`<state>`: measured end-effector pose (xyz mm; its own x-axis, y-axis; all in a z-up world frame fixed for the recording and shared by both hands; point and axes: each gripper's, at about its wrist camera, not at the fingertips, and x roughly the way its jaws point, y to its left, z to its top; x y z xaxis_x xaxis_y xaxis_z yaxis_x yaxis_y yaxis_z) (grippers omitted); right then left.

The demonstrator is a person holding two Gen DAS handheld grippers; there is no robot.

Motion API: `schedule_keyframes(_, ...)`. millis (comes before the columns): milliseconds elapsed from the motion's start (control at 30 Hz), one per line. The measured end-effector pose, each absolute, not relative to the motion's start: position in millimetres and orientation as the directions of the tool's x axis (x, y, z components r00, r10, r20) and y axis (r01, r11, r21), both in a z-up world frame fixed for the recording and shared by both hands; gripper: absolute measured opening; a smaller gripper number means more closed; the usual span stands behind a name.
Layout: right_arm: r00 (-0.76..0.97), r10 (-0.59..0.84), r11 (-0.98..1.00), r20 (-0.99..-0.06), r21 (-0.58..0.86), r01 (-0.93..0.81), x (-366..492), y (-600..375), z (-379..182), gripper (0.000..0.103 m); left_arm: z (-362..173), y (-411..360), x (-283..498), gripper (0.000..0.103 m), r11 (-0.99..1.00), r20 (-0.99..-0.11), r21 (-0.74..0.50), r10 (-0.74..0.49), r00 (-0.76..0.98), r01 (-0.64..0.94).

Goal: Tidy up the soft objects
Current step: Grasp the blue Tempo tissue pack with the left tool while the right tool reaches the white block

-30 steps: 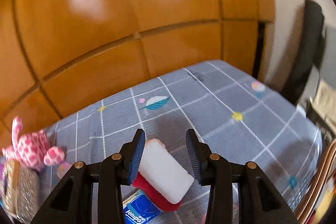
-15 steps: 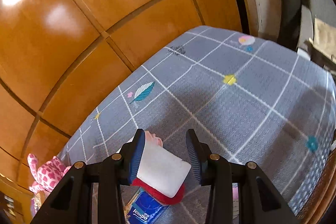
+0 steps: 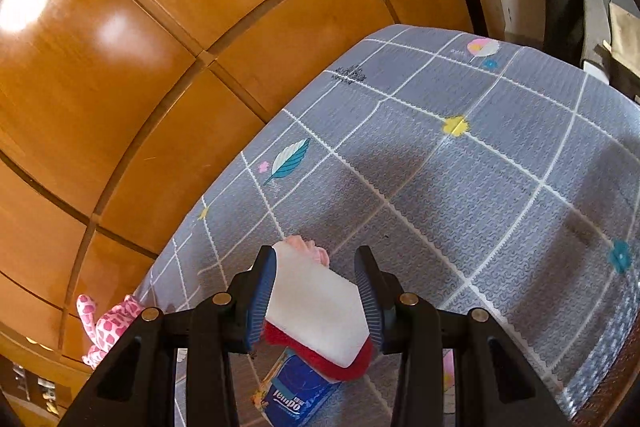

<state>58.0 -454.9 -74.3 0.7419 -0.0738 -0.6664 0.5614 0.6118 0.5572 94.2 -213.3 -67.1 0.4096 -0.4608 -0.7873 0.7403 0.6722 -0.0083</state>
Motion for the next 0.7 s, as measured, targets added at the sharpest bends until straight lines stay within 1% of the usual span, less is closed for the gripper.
schedule_keyframes(233, 0.749, -0.029, 0.592, -0.662, 0.592, 0.546, 60.0, -457.7, -79.1, 0.041, -86.5, -266.9, 106.3, 0.101, 0.583, -0.82, 0.003, -0.464, 0.336, 0.812)
schedule_keyframes(300, 0.749, -0.021, 0.585, -0.662, 0.599, 0.546, 59.9, -458.7, -80.6, 0.041, -93.1, -277.2, 110.8, 0.097, 0.577, -0.829, -0.004, -0.458, 0.319, 0.817)
schedule_keyframes(333, 0.75, -0.016, 0.584, -0.662, 0.602, 0.544, 60.4, -458.8, -81.3, 0.041, -97.9, -282.6, 114.3, 0.092, 0.573, -0.836, -0.011, -0.454, 0.307, 0.82)
schedule_keyframes(367, 0.749, -0.013, 0.584, -0.662, 0.603, 0.543, 60.6, -459.0, -81.8, 0.041, -102.1, -286.2, 116.5, 0.082, 0.572, -0.842, -0.016, -0.449, 0.297, 0.82)
schedule_keyframes(400, 0.748, -0.009, 0.583, -0.663, 0.604, 0.543, 61.2, -458.8, -82.4, 0.041, -106.7, -287.7, 119.6, 0.075, 0.574, -0.851, -0.023, -0.441, 0.285, 0.819)
schedule_keyframes(433, 0.747, -0.005, 0.584, -0.664, 0.605, 0.541, 61.9, -458.5, -83.0, 0.041, -114.0, -288.2, 123.2, 0.062, 0.576, -0.864, -0.055, -0.437, 0.25, 0.816)
schedule_keyframes(467, 0.747, -0.002, 0.585, -0.665, 0.605, 0.541, 62.1, -458.2, -83.3, 0.041, -115.4, -285.9, 123.3, 0.059, 0.581, -0.858, -0.064, -0.447, 0.253, 0.811)
schedule_keyframes(500, 0.745, 0.001, 0.586, -0.667, 0.604, 0.54, 62.8, -457.8, -83.7, 0.041, -113.8, -281.2, 121.4, 0.057, 0.589, -0.848, -0.071, -0.461, 0.263, 0.805)
schedule_keyframes(567, 0.743, 0.008, 0.586, -0.669, 0.605, 0.539, 63.6, -457.3, -84.4, 0.041, -109.7, -268.1, 118.3, 0.056, 0.6, -0.84, -0.12, -0.486, 0.242, 0.791)
schedule_keyframes(700, 0.741, 0.014, 0.582, -0.672, 0.608, 0.54, 63.9, -457.6, -85.4, 0.041, -96.7, -230.6, 106.3, 0.056, 0.657, -0.816, -0.13, -0.496, 0.296, 0.742)
